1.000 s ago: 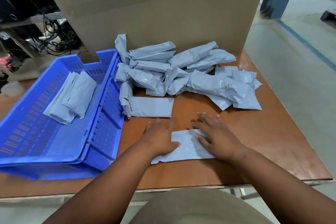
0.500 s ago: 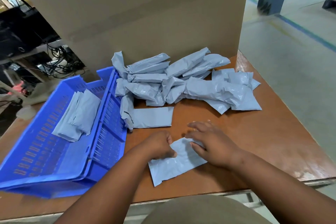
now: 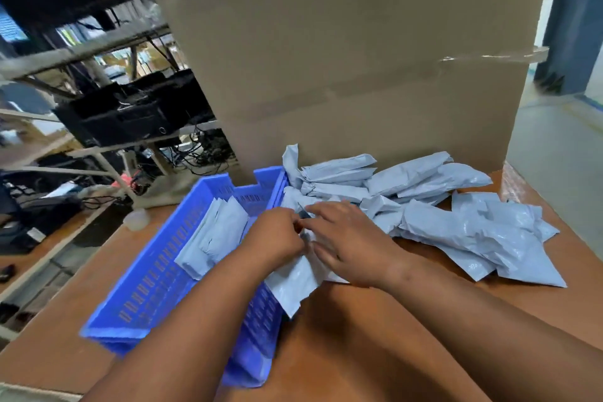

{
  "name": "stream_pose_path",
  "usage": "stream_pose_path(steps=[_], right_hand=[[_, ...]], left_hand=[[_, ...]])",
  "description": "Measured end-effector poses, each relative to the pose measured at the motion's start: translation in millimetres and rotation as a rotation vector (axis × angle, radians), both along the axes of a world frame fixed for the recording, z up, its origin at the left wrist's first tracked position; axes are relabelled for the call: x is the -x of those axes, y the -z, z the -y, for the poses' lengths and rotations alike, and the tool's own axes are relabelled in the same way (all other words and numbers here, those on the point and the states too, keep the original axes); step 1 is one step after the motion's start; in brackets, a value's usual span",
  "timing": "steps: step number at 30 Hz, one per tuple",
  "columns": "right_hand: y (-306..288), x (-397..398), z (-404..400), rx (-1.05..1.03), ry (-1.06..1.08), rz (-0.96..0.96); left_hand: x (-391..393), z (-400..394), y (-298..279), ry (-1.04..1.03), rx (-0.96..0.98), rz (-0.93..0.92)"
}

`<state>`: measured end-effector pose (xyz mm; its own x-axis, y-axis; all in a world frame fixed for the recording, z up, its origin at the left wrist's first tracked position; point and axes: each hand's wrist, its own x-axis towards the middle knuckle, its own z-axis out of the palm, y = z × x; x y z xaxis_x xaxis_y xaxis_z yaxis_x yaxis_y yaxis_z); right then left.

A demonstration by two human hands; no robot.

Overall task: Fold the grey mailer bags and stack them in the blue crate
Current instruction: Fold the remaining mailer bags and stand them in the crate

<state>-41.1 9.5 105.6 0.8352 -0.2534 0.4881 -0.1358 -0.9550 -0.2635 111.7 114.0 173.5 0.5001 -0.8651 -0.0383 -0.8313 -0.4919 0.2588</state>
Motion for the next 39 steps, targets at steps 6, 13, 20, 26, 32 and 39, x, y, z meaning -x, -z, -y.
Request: stream_pose_path(steps=[6,13,20,26,32,39], right_hand=[[-60.7,-87.8,-23.5,0.087,-0.020,0.081],[-42.9,-187.5,-49.9,-0.013,0.128,-0.246],[-8.3,-243.3,-70.7,-0.086,0.357,-0.597],[13.0,-247.7,-75.2,0.005,0.455,-0.690],[12.2,-251.4,-74.3,0.010,0.484,-0.713],[12.5,-250.5,-75.2,0.010,0.480,-0.698]], left_hand=[[-96.7,-27.2,-57.7,-0.158,0.200,0.118],[-209.5,-40.7,-28.4,-0.304,0.003,0.185],[-256.8,-21.2,60.4,-0.345,-0.113,0.113],[-275.7,-1.2,98.8,-0.235,-0.117,0.252],[-281.6,11.0,114.5,-0.221,-0.114,0.254],[-274.8,10.3,144.3,-0.017,-0.162,0.575]])
